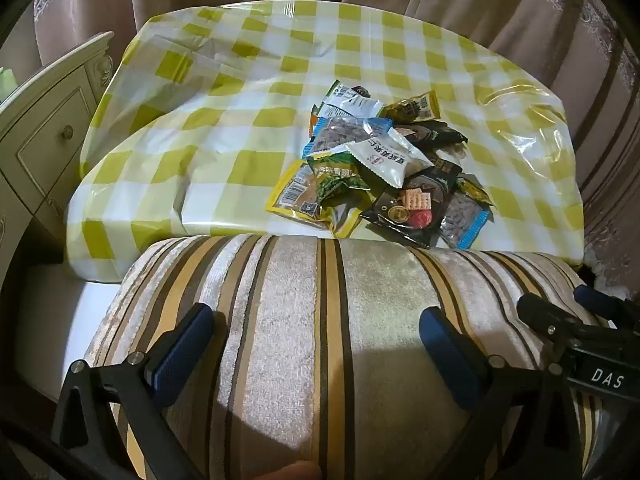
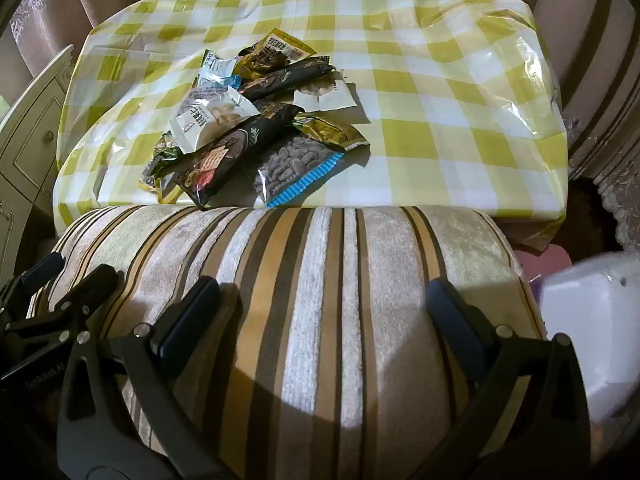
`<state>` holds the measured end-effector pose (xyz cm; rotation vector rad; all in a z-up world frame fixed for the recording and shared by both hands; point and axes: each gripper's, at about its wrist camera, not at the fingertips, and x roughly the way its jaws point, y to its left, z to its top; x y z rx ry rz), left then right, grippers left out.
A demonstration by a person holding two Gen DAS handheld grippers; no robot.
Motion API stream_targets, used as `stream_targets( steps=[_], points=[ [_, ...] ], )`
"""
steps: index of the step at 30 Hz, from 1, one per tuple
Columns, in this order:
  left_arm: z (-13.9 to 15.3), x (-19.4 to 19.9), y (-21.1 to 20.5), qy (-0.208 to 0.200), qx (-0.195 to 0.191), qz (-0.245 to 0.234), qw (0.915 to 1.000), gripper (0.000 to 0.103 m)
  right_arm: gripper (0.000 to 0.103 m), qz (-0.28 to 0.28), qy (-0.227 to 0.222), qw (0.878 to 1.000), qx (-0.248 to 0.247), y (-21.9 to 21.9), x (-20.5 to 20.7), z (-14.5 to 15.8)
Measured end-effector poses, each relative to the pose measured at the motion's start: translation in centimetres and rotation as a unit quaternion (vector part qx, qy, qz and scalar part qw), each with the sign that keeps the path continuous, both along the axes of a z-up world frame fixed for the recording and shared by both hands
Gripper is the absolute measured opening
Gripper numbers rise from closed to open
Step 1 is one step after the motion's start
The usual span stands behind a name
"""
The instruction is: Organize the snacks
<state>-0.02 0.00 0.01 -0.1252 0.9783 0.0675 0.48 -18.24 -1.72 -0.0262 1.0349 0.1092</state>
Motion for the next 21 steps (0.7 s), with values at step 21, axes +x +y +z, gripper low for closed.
stream_targets(
  steps=[21],
  points=[
    [-0.09, 0.18, 0.33, 0.005, 0.001, 0.003, 1.0000, 0.103, 0.103, 0.003, 0.001, 1.000, -0.002, 0.30, -0.09, 0.02]
  ],
)
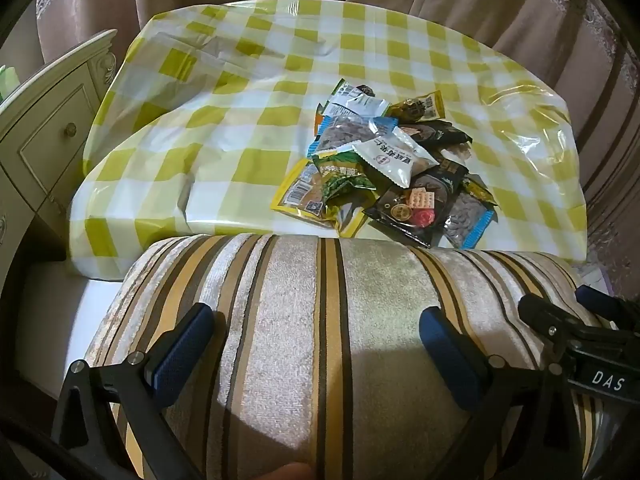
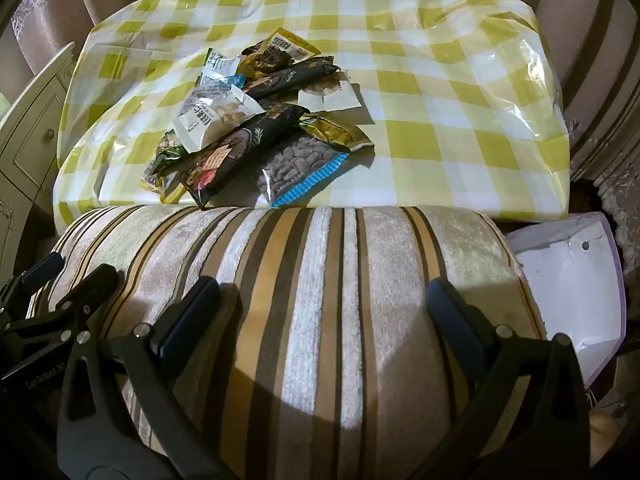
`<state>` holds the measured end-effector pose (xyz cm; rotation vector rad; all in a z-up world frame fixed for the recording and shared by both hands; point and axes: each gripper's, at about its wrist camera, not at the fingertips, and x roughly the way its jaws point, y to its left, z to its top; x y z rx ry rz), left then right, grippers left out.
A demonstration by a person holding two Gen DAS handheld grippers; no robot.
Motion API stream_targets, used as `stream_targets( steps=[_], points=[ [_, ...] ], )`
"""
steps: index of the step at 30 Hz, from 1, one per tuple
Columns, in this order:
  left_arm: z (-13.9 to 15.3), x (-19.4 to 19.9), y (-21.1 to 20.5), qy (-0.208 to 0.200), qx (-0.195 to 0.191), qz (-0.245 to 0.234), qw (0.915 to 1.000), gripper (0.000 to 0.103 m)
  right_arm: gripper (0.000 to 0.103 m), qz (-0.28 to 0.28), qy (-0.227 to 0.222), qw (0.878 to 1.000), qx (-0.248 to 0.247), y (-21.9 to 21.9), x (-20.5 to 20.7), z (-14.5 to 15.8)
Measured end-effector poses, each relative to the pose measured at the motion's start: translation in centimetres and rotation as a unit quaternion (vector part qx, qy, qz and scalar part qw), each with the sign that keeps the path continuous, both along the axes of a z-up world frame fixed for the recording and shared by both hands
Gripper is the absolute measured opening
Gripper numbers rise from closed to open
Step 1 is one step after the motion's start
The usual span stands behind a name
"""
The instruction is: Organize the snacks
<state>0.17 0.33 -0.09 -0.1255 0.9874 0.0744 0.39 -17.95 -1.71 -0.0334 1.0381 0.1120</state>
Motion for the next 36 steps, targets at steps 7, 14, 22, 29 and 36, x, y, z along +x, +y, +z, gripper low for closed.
stream_targets(
  steps=[7, 14, 22, 29, 36],
  points=[
    [-0.21, -0.03, -0.19, 0.003, 0.003, 0.002, 1.0000, 0.103, 0.103, 0.000, 0.001, 1.000, 0.001, 0.01, 0.11, 0.00],
    [-0.22, -0.12, -0.04, 0.000, 0.001, 0.003, 1.0000, 0.103, 0.103, -0.001, -0.002, 1.000, 0.004, 0.03, 0.19, -0.18],
    [-0.16, 0.11, -0.27, 0.003, 0.008, 0.003, 1.0000, 0.103, 0.103, -0.003, -0.005, 1.000, 0.005, -0.02, 0.14, -0.19],
    [-0.11, 0.19, -0.71, 0.004, 0.020, 0.007, 0.9998, 0.103, 0.103, -0.004, -0.005, 1.000, 0.006, -0.02, 0.16, -0.22],
    [-0.09, 0.13, -0.65, 0.003, 0.019, 0.008, 0.9998, 0.103, 0.103, -0.003, -0.005, 1.000, 0.005, -0.04, 0.17, -0.24]
  ],
)
